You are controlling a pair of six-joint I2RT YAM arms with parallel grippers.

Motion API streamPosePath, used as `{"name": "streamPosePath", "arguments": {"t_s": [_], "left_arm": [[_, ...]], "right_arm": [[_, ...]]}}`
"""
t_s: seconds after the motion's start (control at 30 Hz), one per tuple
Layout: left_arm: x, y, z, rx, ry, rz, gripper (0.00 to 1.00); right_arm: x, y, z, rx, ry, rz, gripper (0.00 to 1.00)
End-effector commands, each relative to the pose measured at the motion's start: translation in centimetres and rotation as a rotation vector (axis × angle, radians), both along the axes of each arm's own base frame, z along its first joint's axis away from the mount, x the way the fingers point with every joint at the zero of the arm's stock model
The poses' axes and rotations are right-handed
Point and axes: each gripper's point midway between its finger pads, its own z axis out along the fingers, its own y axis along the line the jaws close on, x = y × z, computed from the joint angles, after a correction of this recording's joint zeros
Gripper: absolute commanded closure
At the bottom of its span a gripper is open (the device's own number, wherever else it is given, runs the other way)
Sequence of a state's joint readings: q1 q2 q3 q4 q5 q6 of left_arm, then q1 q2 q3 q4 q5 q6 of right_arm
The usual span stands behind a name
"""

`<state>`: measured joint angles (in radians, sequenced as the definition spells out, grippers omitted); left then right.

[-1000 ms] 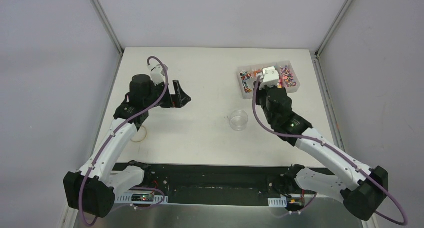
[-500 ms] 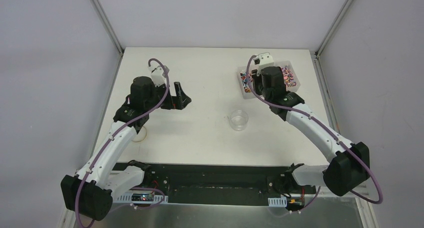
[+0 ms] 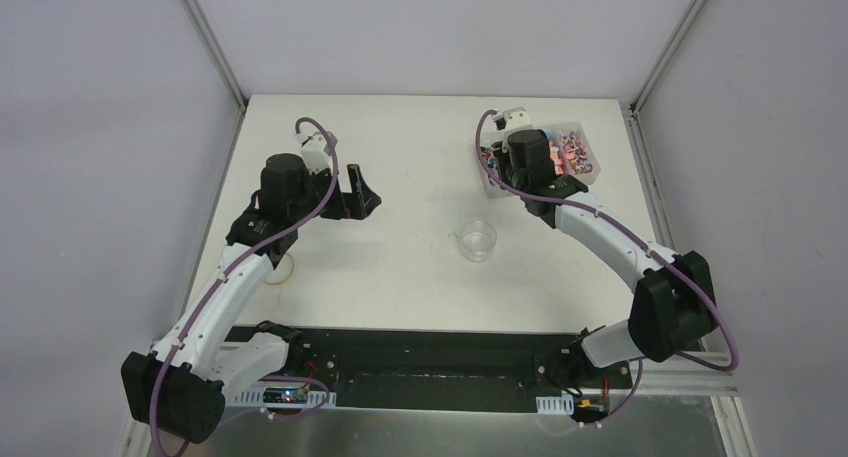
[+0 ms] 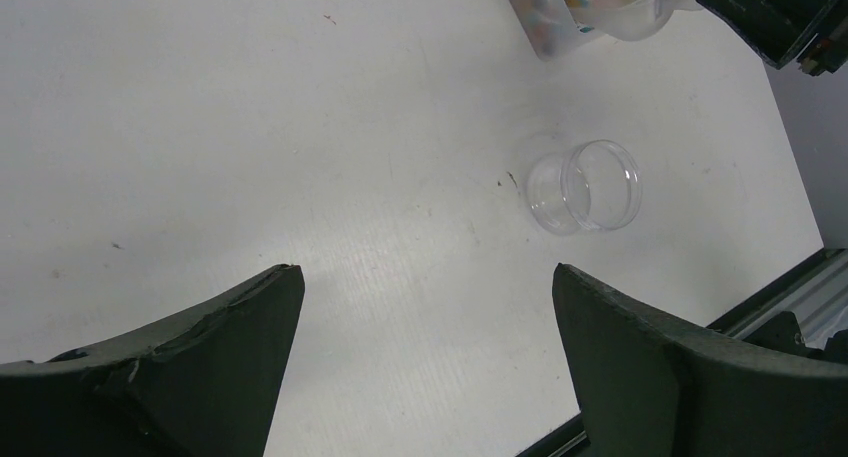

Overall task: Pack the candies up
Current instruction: Scoop the fake candies from the storage box.

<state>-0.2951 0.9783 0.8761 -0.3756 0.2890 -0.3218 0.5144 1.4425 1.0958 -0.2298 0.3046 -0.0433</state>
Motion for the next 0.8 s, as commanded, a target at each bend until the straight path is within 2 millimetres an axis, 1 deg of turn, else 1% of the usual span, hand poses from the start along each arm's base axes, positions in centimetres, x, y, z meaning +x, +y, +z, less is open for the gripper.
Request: {"name": "streamPosePath", "arguments": {"t_s": [0.0,0.23,0.4,0.6,0.77], "left_arm": [[0.1,0.0,0.9,0.009,-0.051,-0.005,0.01],[0.1,0.0,1.0,0.008,-0.053,-0.005,0.01],[0.1,0.1,1.0,0.012,-0.053,-0.001,0.01],[0.1,0.1,1.0,0.012,-0.053,-0.002,0.01],[0.1,0.2,1.0,0.013,-0.054,0.001,0.01]], "right_arm": [[1.8,0.3,1.5,0.012,-0.086,-0.013,1.0],[1.9,0.4,-1.0,0.014,-0.077,-0.008,1.0],[1.6,0.1,-2.0,0.009,-0.077,-0.019,1.0],[2.1,0.2,-2.6,0.004,-0.079,-0.02,1.0],[1.7,0.2,-3.5,0.032,-0.081,-0.022,1.0]]}}
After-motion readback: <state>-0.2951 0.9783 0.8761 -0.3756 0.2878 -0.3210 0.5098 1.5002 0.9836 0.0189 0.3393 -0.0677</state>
